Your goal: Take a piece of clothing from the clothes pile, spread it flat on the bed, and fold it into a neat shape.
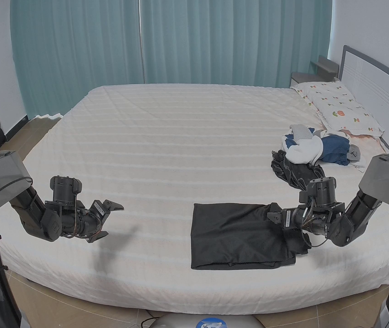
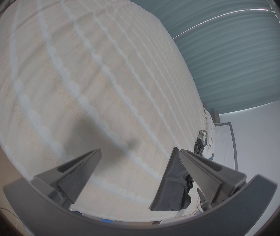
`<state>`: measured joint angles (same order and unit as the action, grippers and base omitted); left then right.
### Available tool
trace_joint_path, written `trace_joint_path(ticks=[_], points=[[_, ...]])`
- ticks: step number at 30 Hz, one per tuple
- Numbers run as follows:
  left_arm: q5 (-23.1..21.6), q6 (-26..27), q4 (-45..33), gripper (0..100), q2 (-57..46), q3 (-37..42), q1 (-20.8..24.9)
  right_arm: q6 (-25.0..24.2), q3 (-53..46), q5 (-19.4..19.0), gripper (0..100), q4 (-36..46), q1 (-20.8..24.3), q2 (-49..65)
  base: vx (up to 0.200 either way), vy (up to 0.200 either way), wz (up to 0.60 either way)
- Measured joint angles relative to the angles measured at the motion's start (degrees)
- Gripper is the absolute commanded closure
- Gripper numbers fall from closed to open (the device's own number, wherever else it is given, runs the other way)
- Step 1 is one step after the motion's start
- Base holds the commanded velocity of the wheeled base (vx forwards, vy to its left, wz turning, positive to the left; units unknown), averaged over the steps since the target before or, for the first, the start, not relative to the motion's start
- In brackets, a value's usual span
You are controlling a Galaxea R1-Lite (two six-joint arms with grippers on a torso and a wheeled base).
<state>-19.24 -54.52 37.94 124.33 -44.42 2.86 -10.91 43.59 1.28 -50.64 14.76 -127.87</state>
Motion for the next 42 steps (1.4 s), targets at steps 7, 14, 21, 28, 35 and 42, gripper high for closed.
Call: trace_joint_path(ticks=[7,14,21,28,35,42], points=[[0.00,0.40,0.00,0,0.04,0.11,0.02,8.59,11.18,6.05,0,8.70,1.28,-6.14,0.000,0.000,0.00],[0.00,0.49,0.00,0,0.06,0.11,0.02,9.44,15.17,6.99,0,9.59,-1.26,-10.23,0.000,0.000,0.00],[0.00,0.51,0.00,0,0.09,0.11,0.02,3.04,16.96,6.22,0,9.36,-5.69,-11.04,0.000,0.000,0.00],[0.00,0.55,0.02,0,0.09,0.13,0.02,-4.04,18.59,2.55,0,9.58,-9.40,-10.80,0.000,0.000,0.00],[0.00,0.57,0.00,0,0.09,0.13,0.02,-13.58,19.21,-3.96,0,10.90,-11.50,-10.62,0.000,0.000,0.00],[0.05,0.60,0.00,0,0.17,0.16,0.05,-14.81,19.97,-5.19,0,11.75,-10.83,-10.01,0.000,0.000,0.00]])
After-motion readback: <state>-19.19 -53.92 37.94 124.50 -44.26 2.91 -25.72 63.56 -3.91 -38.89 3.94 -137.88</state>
